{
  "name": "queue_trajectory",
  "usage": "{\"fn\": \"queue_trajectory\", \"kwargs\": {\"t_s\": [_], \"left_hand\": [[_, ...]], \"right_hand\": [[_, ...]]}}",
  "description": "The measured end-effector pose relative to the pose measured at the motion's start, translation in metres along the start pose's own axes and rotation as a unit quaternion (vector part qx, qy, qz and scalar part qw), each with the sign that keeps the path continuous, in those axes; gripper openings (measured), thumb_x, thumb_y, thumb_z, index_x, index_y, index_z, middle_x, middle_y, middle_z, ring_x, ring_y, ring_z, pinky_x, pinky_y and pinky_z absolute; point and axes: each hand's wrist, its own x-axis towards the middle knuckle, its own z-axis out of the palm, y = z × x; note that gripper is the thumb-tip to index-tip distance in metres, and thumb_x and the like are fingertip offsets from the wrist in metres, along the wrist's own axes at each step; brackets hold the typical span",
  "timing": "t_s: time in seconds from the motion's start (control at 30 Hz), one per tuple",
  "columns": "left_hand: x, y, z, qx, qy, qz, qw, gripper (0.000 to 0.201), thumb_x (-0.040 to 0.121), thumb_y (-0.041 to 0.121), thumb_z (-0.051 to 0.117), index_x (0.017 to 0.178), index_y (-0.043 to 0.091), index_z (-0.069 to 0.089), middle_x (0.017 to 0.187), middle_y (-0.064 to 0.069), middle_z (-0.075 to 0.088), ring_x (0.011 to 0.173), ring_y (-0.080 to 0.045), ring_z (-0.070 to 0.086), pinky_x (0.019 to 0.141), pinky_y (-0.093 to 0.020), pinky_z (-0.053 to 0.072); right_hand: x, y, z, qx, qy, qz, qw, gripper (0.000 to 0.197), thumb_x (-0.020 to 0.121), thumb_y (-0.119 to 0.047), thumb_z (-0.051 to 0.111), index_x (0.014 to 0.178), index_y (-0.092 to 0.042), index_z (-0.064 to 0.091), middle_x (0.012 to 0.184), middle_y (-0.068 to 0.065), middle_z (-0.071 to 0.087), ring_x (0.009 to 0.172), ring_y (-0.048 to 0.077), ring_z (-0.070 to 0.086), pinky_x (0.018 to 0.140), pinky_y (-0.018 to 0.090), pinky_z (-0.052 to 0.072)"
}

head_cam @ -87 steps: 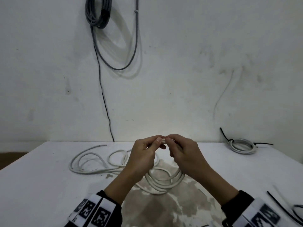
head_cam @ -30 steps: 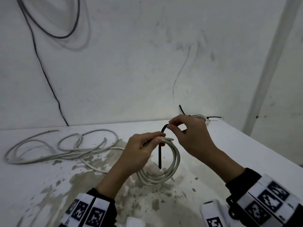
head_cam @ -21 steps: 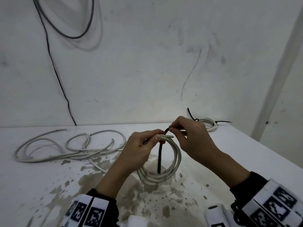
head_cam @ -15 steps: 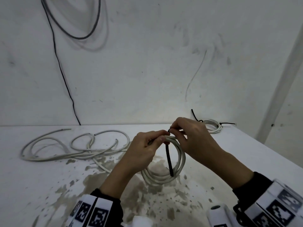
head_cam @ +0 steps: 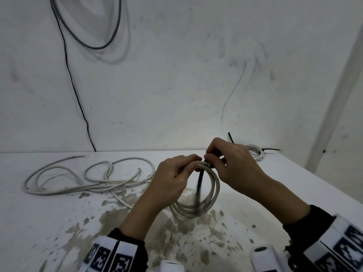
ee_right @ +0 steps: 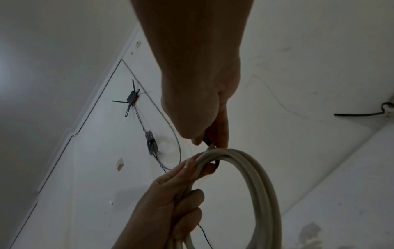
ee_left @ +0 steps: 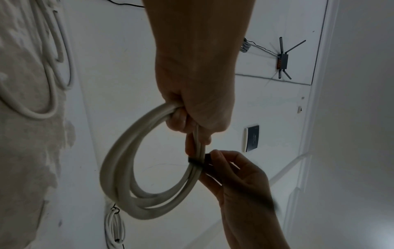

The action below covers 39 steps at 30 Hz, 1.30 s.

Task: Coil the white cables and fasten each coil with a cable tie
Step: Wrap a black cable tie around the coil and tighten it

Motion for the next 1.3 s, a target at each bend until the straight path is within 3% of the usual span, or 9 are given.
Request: {"fn": "queue_trajectory", "kwargs": {"t_s": [0.1,0.23,0.37,0.5,0.6,0.73,1.2,1.27,1.3], "left_hand": [[0.000,-0.002,-0.001,0.027,0.003,0.006,1.000,0.020,0.095,0.017,0.052,0.102,0.017,0.070,0.080,0.008,0.071,0.056,0.008,0.052,0.056,-0.008,0.035],[-0.001,0.000,0.000,0.016,0.016,-0.005,1.000,0.020,0.093,0.016,0.054,0.100,0.017,0.072,0.047,0.018,0.053,0.039,-0.001,0.039,0.046,-0.009,0.027],[-0.002,0.006,-0.001,-0.002,0.030,-0.010,0.999,0.022,0.092,0.010,0.055,0.099,0.018,0.074,0.045,0.019,0.056,0.035,-0.001,0.039,0.043,-0.007,0.027],[-0.003,0.007,0.002,-0.114,0.045,-0.069,0.990,0.023,0.093,0.006,0.051,0.105,0.013,0.069,0.047,-0.002,0.054,0.031,-0.011,0.034,0.040,-0.006,0.027],[-0.001,0.002,0.005,-0.182,0.074,-0.121,0.973,0.024,0.094,0.009,0.051,0.105,0.013,0.071,0.031,0.008,0.033,0.033,-0.007,0.019,0.039,-0.016,0.020],[0.000,0.004,0.001,-0.192,0.097,-0.132,0.968,0.023,0.095,0.008,0.049,0.105,0.014,0.069,0.030,0.009,0.038,0.033,-0.006,0.019,0.039,-0.017,0.019],[-0.001,0.006,0.007,-0.169,0.093,-0.119,0.974,0.023,0.095,0.008,0.050,0.103,0.012,0.071,0.030,0.005,0.035,0.031,-0.006,0.023,0.039,-0.016,0.022],[-0.003,0.012,0.007,-0.136,0.085,-0.086,0.983,0.022,0.094,0.006,0.050,0.101,0.011,0.071,0.044,-0.003,0.031,0.035,-0.018,0.041,0.040,-0.007,0.029],[-0.003,0.014,0.007,-0.132,0.081,-0.077,0.985,0.022,0.094,0.004,0.051,0.101,0.010,0.071,0.080,0.020,0.048,0.052,-0.020,0.049,0.042,-0.002,0.030]], "right_hand": [[-0.001,-0.003,-0.001,0.022,-0.016,0.016,0.999,0.008,0.089,-0.008,0.057,0.082,-0.003,0.056,0.073,0.009,0.066,0.070,0.026,0.063,0.066,0.042,0.051],[-0.002,-0.003,0.000,0.088,0.002,0.099,0.991,0.009,0.088,-0.011,0.060,0.080,-0.008,0.059,0.070,-0.002,0.067,0.067,0.013,0.063,0.068,0.033,0.052],[0.001,-0.005,0.004,0.130,0.017,0.149,0.980,0.011,0.087,-0.015,0.063,0.076,-0.015,0.061,0.074,-0.002,0.070,0.074,0.011,0.067,0.075,0.030,0.055],[0.003,-0.008,0.001,0.151,0.010,0.147,0.977,0.010,0.085,-0.019,0.065,0.076,-0.022,0.068,0.073,-0.007,0.072,0.075,0.004,0.067,0.069,0.017,0.050],[0.003,-0.012,-0.002,0.137,0.010,0.157,0.978,0.014,0.088,-0.022,0.061,0.096,-0.025,0.072,0.088,-0.015,0.071,0.086,-0.001,0.064,0.070,0.010,0.046],[-0.007,-0.015,-0.004,0.175,-0.059,0.129,0.974,0.049,0.083,0.001,0.056,0.127,-0.022,0.054,0.122,-0.013,0.060,0.113,-0.002,0.054,0.090,0.017,0.048],[-0.008,-0.020,0.023,0.158,0.117,0.138,0.971,0.012,0.083,-0.010,0.067,0.090,-0.017,0.074,0.079,-0.012,0.070,0.079,0.000,0.065,0.063,0.006,0.048],[-0.007,-0.020,0.024,0.147,0.119,0.145,0.971,0.012,0.084,-0.009,0.065,0.088,-0.016,0.073,0.077,-0.012,0.068,0.081,0.001,0.064,0.064,0.005,0.046],[-0.007,-0.019,0.025,0.140,0.116,0.148,0.972,0.011,0.084,-0.010,0.065,0.088,-0.017,0.073,0.077,-0.013,0.068,0.082,0.000,0.063,0.066,0.005,0.046]]}}
